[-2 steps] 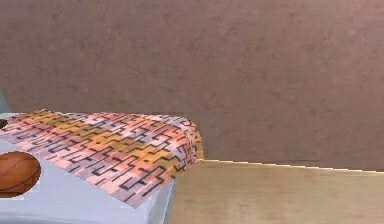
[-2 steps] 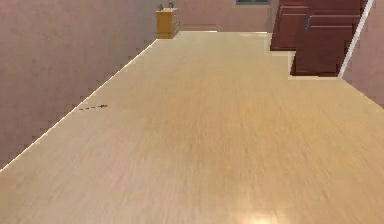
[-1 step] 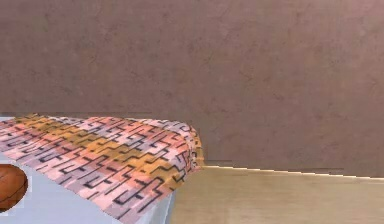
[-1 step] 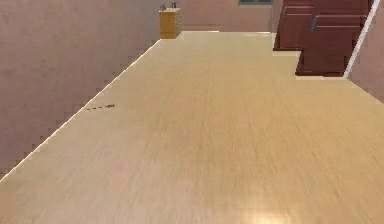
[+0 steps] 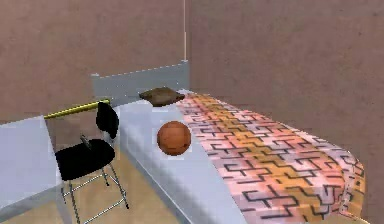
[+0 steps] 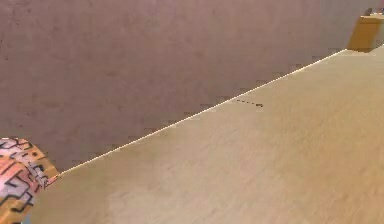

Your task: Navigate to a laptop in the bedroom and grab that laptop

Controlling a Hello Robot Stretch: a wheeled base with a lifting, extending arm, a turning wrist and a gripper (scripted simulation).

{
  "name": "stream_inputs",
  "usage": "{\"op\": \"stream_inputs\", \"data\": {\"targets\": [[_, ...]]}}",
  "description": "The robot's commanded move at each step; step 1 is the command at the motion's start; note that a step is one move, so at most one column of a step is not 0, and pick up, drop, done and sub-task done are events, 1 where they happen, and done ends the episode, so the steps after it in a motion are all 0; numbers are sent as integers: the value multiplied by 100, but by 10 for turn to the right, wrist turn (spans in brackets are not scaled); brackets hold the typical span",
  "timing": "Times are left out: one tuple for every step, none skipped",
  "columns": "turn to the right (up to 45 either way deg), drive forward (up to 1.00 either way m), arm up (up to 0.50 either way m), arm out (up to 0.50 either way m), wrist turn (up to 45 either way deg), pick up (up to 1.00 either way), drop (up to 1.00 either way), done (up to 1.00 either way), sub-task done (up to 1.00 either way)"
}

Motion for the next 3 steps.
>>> {"op": "stream_inputs", "data": {"targets": [[-450, 0, 0, 0, 0, 0, 0, 0, 0], [-450, 0, 0, 0, 0, 0, 0, 0, 0], [-30, 0, 0, 0, 0, 0, 0, 0, 0]]}}
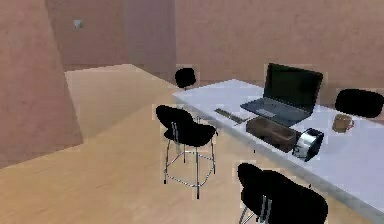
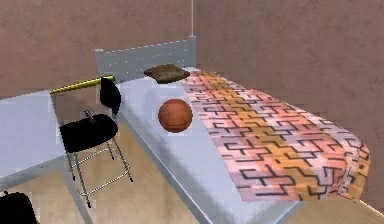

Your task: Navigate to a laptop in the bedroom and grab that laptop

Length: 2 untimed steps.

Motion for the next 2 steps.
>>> {"op": "stream_inputs", "data": {"targets": [[0, 75, 0, 0, 0, 0, 0, 0, 0], [30, 0, 0, 0, 0, 0, 0, 0, 0]]}}
